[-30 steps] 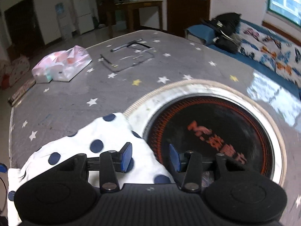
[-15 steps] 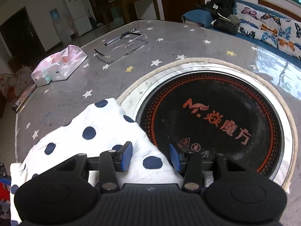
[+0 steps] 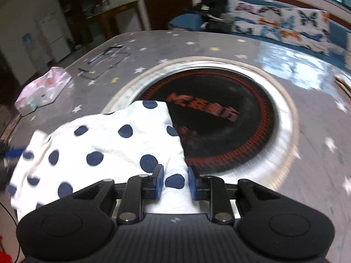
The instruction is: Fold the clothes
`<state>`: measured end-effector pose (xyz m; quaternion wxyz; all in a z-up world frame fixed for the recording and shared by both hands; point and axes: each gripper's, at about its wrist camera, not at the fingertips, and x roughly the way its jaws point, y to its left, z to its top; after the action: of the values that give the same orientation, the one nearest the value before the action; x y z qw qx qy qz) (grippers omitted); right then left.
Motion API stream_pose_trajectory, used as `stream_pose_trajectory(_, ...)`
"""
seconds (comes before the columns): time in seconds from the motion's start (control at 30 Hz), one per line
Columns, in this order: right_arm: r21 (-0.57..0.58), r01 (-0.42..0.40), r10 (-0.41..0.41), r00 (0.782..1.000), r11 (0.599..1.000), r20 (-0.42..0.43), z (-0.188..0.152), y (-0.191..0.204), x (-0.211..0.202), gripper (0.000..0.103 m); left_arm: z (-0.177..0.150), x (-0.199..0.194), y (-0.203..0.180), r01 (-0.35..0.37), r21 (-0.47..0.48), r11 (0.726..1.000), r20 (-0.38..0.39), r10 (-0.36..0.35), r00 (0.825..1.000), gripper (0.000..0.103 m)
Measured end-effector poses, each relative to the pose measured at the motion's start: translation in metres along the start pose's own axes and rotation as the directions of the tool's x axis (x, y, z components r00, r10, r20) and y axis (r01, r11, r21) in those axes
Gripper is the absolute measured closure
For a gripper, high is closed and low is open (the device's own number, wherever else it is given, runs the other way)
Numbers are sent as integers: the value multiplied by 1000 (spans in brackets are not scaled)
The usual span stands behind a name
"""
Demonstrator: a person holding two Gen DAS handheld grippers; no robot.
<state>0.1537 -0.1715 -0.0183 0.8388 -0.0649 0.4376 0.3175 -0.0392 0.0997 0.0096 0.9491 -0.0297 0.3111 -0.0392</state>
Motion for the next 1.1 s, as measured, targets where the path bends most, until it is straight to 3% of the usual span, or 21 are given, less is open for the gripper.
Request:
stream_pose_trajectory(0.17,18,55,-56,998,998,24,-18,-1,-20,80,21,30,17,9,-31,999,-25,-10,1000,60)
stream_pose_trajectory(0.33,-68,80,-75,994,994,81,-11,11,-38,78,21,11,32,24,-132,991,9,-23,1000,61)
stream_pose_trajectory(0.43,-117,31,-19,995,993,99,-1,25,-44,74,17,-5,39,47,-203,978,29,-42,999,61)
stream_pose_trajectory(0.57,-230,-106,127,989,967,78,4,58,-45,64,12,-24,40,106,-281,954,55,-94,994,61)
stream_pose_trajectory(0.7,-395,-226,253,967,891,17,-3,108,-43,57,7,-33,32,113,-285,952,48,-103,993,60)
stream_pose_trajectory(0.8,-509,-261,295,955,821,-13,-13,137,-44,54,-1,-36,27,104,-279,955,24,-101,995,60)
stream_pose_trajectory(0.93,-641,-275,311,949,717,-59,-28,173,-41,50,-10,-35,28,104,-319,942,0,-109,994,59)
stream_pose_trajectory(1.03,-701,-228,277,960,676,-45,-39,187,-36,51,-14,-34,30,106,-342,934,-5,-114,993,59)
stream_pose_trajectory(1.1,-709,-215,261,964,672,-45,-42,189,-32,53,-16,-31,32,107,-354,929,-13,-119,993,59)
